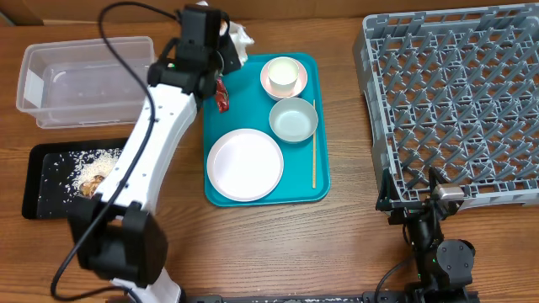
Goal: Sort waste into correct bins and load items into the dishwasher
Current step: 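Carry the tissue left over the clear plastic bin, then open the left gripper to drop the tissue into the bin, then move the left gripper to the red wrapper and grasp it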
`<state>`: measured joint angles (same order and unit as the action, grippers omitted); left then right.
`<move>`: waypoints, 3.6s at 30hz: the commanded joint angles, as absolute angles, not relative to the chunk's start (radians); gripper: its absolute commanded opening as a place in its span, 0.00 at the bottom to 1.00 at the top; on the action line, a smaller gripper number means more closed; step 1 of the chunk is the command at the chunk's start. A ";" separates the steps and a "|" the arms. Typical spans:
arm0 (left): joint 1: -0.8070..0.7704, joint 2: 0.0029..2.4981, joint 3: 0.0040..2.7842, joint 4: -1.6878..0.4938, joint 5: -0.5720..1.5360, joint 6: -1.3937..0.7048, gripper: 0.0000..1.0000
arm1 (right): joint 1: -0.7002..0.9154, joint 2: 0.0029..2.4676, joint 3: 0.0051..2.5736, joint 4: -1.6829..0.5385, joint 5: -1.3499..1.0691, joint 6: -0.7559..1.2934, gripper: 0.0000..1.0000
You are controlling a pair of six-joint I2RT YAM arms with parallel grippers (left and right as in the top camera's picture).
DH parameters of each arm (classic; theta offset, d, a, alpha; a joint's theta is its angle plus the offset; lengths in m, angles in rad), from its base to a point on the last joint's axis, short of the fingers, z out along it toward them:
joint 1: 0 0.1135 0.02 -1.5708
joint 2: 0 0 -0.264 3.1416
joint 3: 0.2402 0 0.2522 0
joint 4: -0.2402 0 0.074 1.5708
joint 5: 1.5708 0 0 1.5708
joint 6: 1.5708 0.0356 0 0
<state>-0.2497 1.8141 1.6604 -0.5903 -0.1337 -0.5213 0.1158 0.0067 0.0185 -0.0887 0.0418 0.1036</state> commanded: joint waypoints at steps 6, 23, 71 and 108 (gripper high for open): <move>-0.184 1.747 1.666 -0.677 -0.476 -0.519 0.04 | 0.118 0.003 0.008 -0.081 0.050 0.097 1.00; 0.138 1.805 1.663 -0.773 -0.354 -0.520 0.28 | 0.118 0.003 0.008 -0.081 0.050 0.097 1.00; -0.176 1.983 1.665 -0.719 0.060 -0.628 0.87 | 0.118 0.003 0.008 -0.081 0.050 0.097 1.00; -0.184 2.202 1.665 -0.611 -0.046 -0.704 0.69 | 0.118 0.003 0.008 -0.081 0.050 0.097 1.00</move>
